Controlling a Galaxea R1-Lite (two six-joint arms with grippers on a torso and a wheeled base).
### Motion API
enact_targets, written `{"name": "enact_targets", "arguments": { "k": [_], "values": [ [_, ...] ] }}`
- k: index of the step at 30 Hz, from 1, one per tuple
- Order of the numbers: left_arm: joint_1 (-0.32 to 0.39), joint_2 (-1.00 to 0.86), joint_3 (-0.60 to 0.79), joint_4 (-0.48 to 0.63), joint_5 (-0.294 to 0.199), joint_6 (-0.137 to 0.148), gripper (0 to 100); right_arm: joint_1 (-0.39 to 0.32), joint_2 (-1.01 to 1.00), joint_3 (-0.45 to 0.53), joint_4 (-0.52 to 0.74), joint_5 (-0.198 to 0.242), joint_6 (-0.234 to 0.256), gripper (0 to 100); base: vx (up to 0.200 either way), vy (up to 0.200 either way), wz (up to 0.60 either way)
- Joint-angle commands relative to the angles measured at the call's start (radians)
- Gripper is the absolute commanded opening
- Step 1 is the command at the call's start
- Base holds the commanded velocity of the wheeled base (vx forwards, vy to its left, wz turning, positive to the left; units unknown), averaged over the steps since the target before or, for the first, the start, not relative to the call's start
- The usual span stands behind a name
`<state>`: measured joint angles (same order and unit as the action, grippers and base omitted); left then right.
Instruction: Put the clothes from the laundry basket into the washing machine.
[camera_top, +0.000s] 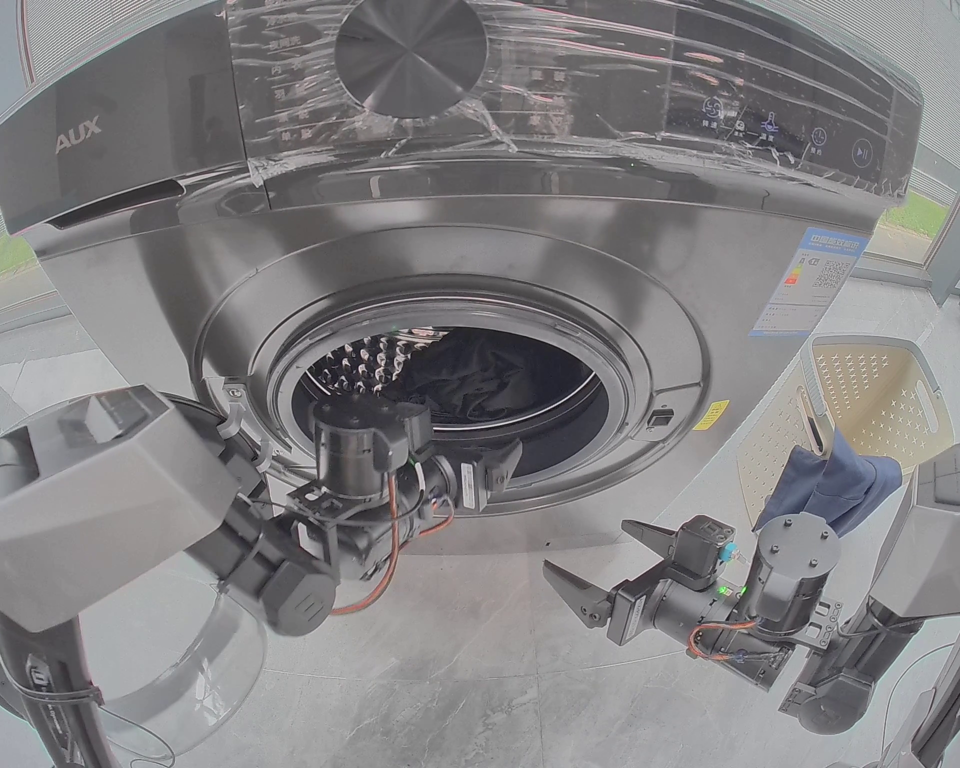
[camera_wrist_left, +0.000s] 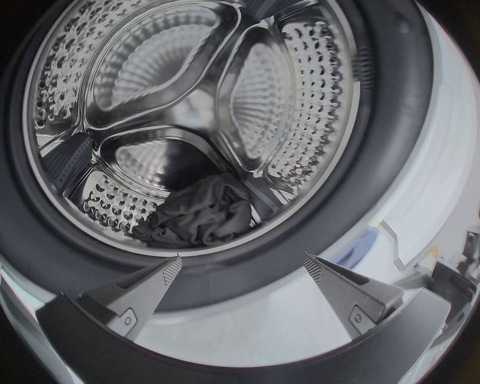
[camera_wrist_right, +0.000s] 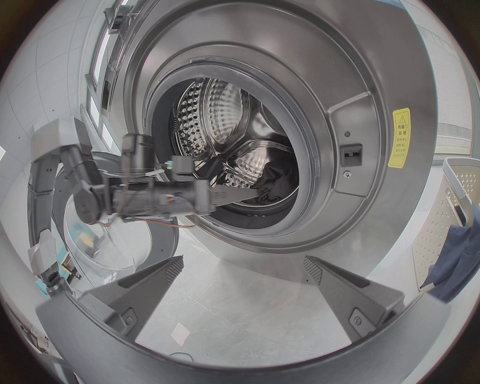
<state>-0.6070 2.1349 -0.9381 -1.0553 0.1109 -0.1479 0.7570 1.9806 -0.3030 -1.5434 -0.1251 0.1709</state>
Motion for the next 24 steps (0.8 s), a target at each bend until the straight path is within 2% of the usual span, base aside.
{"name": "enact_targets", "arguments": {
  "k": [1, 3, 6, 11, 14, 16, 17, 19, 21, 24],
  "values": [
    [-0.094, -0.222, 0.315, -0.089, -0.053, 0.014, 100, -0.007, -0.057, 0.071, 0.000, 0.002, -0.008, 100, 0.000, 0.000, 0.00],
    [-0.105, -0.234, 0.348, -0.109, -0.054, 0.014, 100, -0.008, -0.071, 0.091, 0.000, 0.004, -0.011, 100, 0.000, 0.000, 0.00],
    [-0.143, -0.291, 0.449, -0.155, -0.049, 0.014, 100, -0.016, -0.152, 0.170, 0.000, 0.035, -0.019, 100, 0.000, 0.000, 0.00],
    [-0.152, -0.405, 0.538, -0.160, -0.042, 0.010, 100, -0.025, -0.275, 0.223, 0.000, 0.022, -0.022, 100, 0.000, 0.000, 0.00],
    [-0.152, -0.501, 0.602, -0.170, -0.039, 0.011, 100, -0.094, -0.362, 0.248, 0.009, -0.014, -0.028, 100, 0.000, 0.000, 0.00],
    [-0.145, -0.566, 0.644, -0.173, -0.037, 0.013, 100, -0.153, -0.401, 0.274, 0.009, -0.014, -0.039, 100, 0.000, 0.000, 0.00],
    [-0.140, -0.627, 0.679, -0.166, -0.037, 0.017, 100, -0.200, -0.436, 0.303, 0.014, -0.007, -0.050, 100, 0.000, 0.000, 0.00],
    [-0.138, -0.679, 0.713, -0.163, -0.036, 0.025, 100, -0.231, -0.465, 0.303, 0.031, -0.008, -0.047, 100, 0.000, 0.000, 0.00],
    [-0.111, -0.764, 0.777, -0.160, -0.036, 0.054, 100, -0.283, -0.548, 0.303, 0.098, -0.008, -0.056, 100, 0.000, 0.000, 0.00],
    [-0.053, -0.849, 0.843, -0.158, -0.036, 0.099, 100, -0.295, -0.677, 0.303, 0.238, -0.018, -0.083, 100, 0.000, 0.000, 0.00]
  ]
}}
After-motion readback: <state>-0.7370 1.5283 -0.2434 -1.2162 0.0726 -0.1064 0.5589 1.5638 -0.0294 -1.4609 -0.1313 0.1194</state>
